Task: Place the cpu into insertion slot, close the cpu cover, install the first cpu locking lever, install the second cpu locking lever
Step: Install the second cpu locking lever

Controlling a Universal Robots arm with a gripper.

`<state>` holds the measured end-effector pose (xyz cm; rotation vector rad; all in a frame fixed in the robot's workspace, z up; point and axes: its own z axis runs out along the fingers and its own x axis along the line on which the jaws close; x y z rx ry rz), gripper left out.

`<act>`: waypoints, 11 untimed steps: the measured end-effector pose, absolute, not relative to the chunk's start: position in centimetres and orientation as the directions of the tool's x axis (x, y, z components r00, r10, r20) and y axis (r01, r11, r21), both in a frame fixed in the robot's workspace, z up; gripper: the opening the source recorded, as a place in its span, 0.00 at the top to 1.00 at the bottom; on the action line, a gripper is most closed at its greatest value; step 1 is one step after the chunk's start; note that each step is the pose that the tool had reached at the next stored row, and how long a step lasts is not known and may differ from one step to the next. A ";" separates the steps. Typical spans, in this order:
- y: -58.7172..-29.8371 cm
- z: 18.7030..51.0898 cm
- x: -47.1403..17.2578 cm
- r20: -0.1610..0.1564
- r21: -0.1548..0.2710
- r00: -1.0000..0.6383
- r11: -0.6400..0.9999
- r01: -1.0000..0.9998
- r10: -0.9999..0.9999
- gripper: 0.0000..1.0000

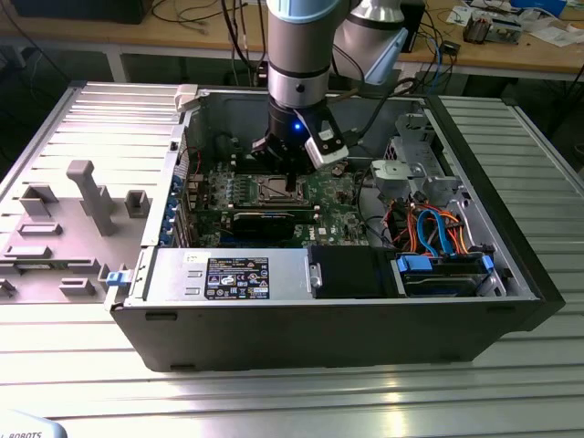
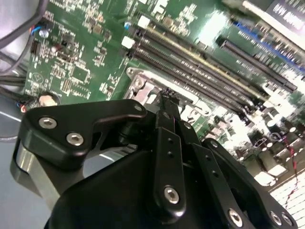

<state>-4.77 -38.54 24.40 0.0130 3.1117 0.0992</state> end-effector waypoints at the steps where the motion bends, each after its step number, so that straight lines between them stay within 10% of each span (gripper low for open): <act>1: -38.8 24.4 -4.8 -0.028 0.064 -1.000 0.998 0.007 0.009 0.88; 11: -39.3 24.4 -4.8 -0.028 0.064 -1.000 0.998 0.007 0.009 0.88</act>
